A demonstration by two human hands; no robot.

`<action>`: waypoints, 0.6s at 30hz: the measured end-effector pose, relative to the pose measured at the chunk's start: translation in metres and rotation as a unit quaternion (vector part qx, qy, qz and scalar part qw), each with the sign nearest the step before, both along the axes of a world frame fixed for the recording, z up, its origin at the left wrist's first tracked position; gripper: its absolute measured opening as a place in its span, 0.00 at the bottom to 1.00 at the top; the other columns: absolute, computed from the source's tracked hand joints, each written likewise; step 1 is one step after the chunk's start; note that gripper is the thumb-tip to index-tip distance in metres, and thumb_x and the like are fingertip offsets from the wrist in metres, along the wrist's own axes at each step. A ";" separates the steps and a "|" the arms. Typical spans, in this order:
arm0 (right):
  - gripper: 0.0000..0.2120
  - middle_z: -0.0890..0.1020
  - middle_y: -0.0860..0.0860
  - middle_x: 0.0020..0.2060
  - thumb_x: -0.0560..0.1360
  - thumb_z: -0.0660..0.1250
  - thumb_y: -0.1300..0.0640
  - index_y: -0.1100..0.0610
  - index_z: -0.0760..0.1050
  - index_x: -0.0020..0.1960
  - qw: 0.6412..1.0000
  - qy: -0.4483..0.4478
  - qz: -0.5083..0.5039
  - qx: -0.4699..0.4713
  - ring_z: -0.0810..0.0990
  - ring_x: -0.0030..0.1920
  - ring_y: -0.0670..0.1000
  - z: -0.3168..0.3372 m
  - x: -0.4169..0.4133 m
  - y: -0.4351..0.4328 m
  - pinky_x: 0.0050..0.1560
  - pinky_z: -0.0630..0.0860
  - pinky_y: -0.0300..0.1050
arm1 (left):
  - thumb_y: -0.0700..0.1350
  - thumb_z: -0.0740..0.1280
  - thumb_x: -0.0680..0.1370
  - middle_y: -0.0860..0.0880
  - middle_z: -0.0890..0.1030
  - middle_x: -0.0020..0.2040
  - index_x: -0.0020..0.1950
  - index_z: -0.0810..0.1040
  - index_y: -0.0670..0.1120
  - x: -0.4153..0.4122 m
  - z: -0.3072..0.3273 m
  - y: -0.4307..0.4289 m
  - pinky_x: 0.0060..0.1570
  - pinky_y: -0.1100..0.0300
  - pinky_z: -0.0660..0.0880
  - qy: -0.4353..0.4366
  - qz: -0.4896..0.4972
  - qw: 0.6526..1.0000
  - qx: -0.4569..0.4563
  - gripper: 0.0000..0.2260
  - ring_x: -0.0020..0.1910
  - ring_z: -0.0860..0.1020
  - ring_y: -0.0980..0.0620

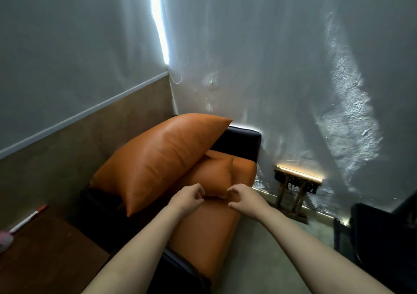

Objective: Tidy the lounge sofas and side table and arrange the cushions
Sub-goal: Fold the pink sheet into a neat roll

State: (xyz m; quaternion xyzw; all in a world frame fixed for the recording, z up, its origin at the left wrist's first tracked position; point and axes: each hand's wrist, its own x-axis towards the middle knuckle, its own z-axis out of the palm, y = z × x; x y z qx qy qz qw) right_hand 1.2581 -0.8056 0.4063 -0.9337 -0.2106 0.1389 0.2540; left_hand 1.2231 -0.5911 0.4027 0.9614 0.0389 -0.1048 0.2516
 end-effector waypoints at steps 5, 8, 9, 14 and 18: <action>0.24 0.73 0.50 0.68 0.74 0.70 0.52 0.52 0.70 0.69 0.999 -0.008 0.010 -0.030 0.70 0.68 0.50 0.004 0.069 0.018 0.67 0.67 0.43 | 0.47 0.65 0.78 0.52 0.79 0.53 0.58 0.75 0.50 0.065 0.001 0.027 0.53 0.53 0.77 0.009 0.007 1.000 -0.007 0.09 0.51 0.78 0.51; 0.24 0.74 0.50 0.65 0.74 0.70 0.52 0.52 0.70 0.68 1.000 -0.020 0.008 -0.020 0.71 0.66 0.50 0.002 0.101 0.034 0.65 0.69 0.44 | 0.48 0.65 0.78 0.52 0.79 0.54 0.58 0.75 0.50 0.092 -0.001 0.042 0.54 0.52 0.77 0.006 0.012 1.000 -0.009 0.09 0.51 0.78 0.51; 0.24 0.74 0.51 0.65 0.74 0.70 0.52 0.52 0.70 0.68 1.000 -0.015 0.015 -0.020 0.72 0.66 0.50 -0.001 0.107 0.040 0.64 0.69 0.44 | 0.48 0.65 0.78 0.52 0.80 0.54 0.58 0.75 0.50 0.098 -0.004 0.046 0.54 0.52 0.77 0.011 0.015 1.000 -0.009 0.10 0.52 0.78 0.51; 0.24 0.73 0.49 0.66 0.74 0.70 0.52 0.50 0.69 0.68 0.998 -0.006 0.058 -0.015 0.71 0.66 0.49 -0.018 0.148 0.066 0.66 0.70 0.43 | 0.49 0.66 0.79 0.52 0.78 0.55 0.61 0.74 0.51 0.131 -0.014 0.059 0.54 0.53 0.77 0.018 0.038 0.999 -0.002 0.11 0.52 0.77 0.52; 0.23 0.74 0.48 0.66 0.74 0.70 0.52 0.50 0.70 0.68 0.997 -0.004 0.082 -0.004 0.72 0.65 0.48 -0.025 0.202 0.074 0.64 0.71 0.41 | 0.49 0.66 0.78 0.52 0.76 0.58 0.63 0.73 0.51 0.169 -0.015 0.068 0.57 0.53 0.75 -0.009 0.083 0.996 0.003 0.14 0.56 0.75 0.52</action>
